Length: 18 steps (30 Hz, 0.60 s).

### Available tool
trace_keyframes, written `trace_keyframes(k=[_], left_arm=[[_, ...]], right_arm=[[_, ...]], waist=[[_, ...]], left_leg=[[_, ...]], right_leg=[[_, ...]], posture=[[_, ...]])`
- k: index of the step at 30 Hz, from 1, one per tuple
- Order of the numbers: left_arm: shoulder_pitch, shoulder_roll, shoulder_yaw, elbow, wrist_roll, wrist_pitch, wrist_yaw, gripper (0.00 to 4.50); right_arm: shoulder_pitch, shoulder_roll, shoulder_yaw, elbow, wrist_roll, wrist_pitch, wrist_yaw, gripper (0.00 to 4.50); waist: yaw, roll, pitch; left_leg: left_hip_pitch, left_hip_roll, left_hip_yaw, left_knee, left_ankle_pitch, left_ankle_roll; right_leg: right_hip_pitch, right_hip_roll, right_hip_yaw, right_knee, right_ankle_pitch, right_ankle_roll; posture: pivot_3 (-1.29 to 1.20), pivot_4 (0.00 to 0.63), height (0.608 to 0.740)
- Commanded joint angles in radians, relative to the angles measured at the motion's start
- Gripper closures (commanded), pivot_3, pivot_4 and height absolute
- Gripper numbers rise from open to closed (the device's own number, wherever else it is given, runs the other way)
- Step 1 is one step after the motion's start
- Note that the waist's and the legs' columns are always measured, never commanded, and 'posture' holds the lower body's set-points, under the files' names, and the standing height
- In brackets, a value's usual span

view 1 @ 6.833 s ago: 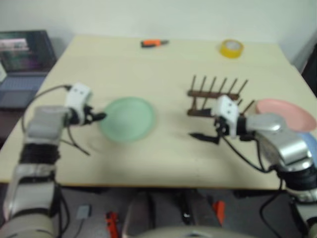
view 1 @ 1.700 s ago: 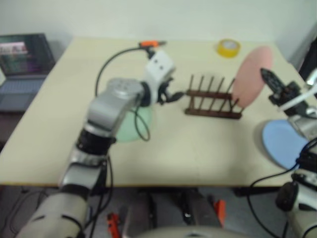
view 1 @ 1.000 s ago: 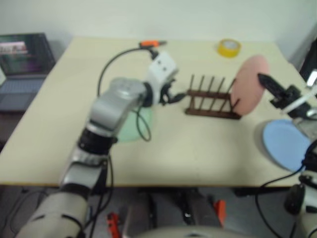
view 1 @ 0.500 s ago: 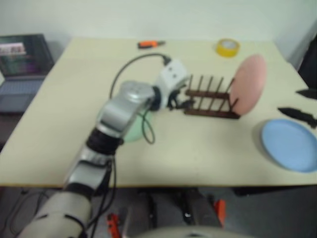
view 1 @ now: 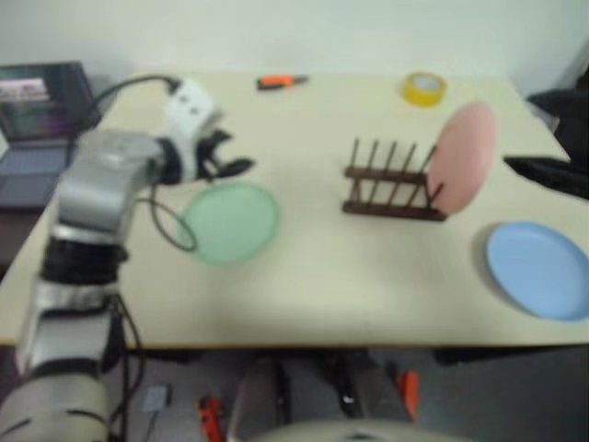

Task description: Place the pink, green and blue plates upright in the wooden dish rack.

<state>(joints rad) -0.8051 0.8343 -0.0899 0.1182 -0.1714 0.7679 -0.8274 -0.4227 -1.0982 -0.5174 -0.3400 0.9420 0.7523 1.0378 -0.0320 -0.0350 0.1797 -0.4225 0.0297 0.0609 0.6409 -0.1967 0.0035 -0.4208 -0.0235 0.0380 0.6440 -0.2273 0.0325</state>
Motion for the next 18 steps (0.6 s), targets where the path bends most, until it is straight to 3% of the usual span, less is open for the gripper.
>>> trace_keyframes(k=[1, 7, 18], left_arm=[[-0.006, -0.002, 0.042, 0.169, 0.024, -0.046, 0.026, 1.14], [-0.057, -0.065, 0.037, 0.365, 0.056, -0.08, 0.063, 1.14], [0.029, -0.152, 0.013, 0.42, 0.076, -0.081, 0.064, 1.14]], right_arm=[[-0.048, 0.068, 0.15, -0.057, -0.013, -0.012, -0.043, 0.04], [-0.074, 0.138, 0.247, -0.079, -0.049, -0.02, -0.078, 0.04], [-0.088, 0.148, 0.291, -0.115, -0.063, -0.003, -0.107, 0.04]], waist=[[0.001, 0.0, 0.0], [0.024, -0.001, 0.0], [0.029, -0.001, 0.0]], left_leg=[[0.001, 0.0, 0.0, 0.0, 0.0, 0.0], [-0.01, 0.0, -0.002, 0.003, 0.0, 0.0], [-0.011, 0.0, -0.001, 0.003, -0.002, 0.002]], right_leg=[[0.0, -0.001, 0.0, 0.0, 0.0, 0.0], [-0.006, -0.007, -0.002, 0.0, 0.0, -0.001], [-0.008, -0.004, -0.003, 0.002, 0.002, 0.0]], posture=[[0.0, 0.15, 0.74], [0.0, 0.15, 0.74], [0.0, 0.15, 0.74]])
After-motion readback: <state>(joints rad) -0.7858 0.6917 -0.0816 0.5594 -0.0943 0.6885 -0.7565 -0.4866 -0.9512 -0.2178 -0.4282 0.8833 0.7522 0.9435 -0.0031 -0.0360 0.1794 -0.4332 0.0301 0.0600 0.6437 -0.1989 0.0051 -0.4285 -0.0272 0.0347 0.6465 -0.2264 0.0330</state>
